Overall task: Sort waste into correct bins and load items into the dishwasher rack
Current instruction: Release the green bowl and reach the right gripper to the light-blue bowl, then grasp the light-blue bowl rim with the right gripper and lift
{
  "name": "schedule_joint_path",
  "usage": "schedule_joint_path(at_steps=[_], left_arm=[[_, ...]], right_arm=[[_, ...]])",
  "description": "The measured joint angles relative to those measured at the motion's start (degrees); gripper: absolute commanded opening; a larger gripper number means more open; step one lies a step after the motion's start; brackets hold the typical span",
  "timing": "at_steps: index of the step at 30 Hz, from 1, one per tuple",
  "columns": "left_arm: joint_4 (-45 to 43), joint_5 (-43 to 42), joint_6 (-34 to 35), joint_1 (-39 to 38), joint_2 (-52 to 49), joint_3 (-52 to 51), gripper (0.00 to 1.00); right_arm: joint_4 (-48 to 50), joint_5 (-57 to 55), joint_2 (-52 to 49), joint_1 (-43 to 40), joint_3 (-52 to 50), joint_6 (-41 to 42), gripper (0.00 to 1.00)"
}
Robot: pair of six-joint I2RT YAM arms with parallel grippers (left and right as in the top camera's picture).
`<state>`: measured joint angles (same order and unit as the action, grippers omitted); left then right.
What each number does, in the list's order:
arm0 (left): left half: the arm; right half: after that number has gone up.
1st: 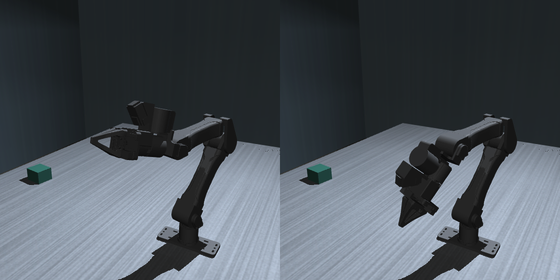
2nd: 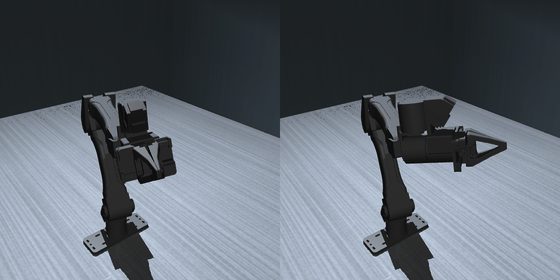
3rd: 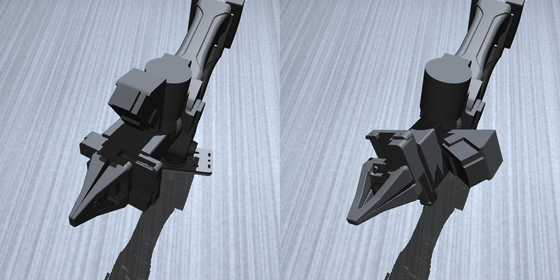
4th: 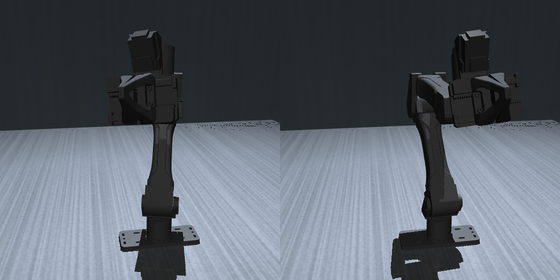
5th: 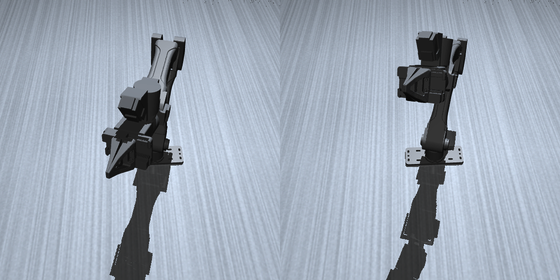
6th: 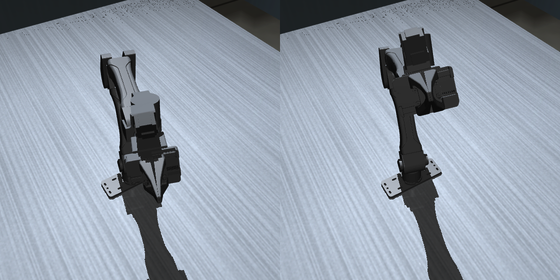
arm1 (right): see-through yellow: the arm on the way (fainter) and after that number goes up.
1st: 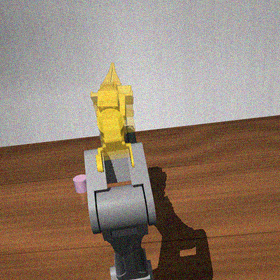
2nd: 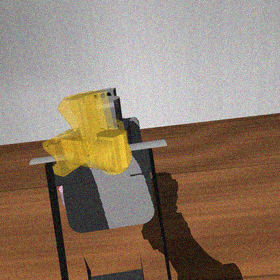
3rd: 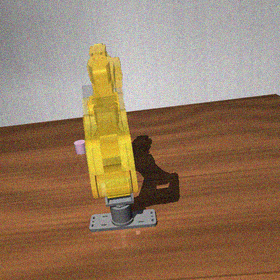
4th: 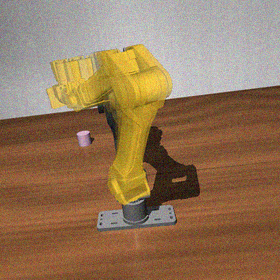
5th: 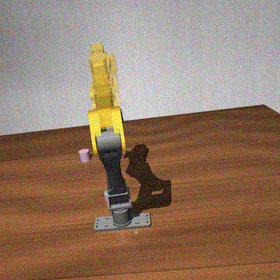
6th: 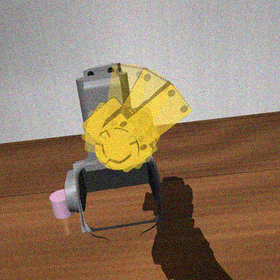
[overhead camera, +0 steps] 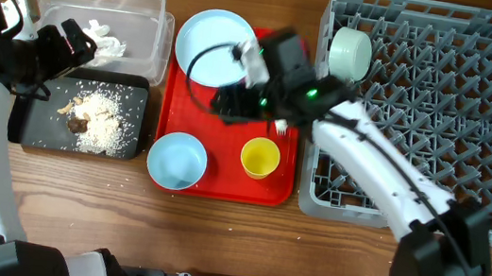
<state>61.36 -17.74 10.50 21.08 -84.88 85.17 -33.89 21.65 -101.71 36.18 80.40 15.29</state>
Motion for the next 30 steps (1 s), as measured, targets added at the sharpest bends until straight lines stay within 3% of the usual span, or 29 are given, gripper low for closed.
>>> schedule_joint_path(at_steps=[11, 16, 20, 24, 30], left_arm=[[0.02, 0.00, 0.00, 0.00, 0.00, 0.00, 1.00], [0.02, 0.00, 0.00, 0.00, 0.00, -0.02, 1.00], [0.02, 0.00, 0.00, 0.00, 0.00, 0.00, 1.00], [0.02, 0.00, 0.00, 0.00, 0.00, 0.00, 1.00], [0.00, 0.00, 0.00, 0.00, 0.00, 0.00, 1.00]], right_arm=[[1.75, -2.91, -7.52, 9.27, -3.08, 8.90, 0.57], [1.53, -3.91, -10.49, 9.64, -3.17, 11.54, 0.41], [1.97, -4.13, -10.91, 9.60, -3.17, 13.46, 0.38], [2.19, -4.09, -11.67, 9.60, -3.19, 14.51, 0.27], [2.19, -4.13, -12.15, 9.81, -3.19, 14.93, 0.22]])
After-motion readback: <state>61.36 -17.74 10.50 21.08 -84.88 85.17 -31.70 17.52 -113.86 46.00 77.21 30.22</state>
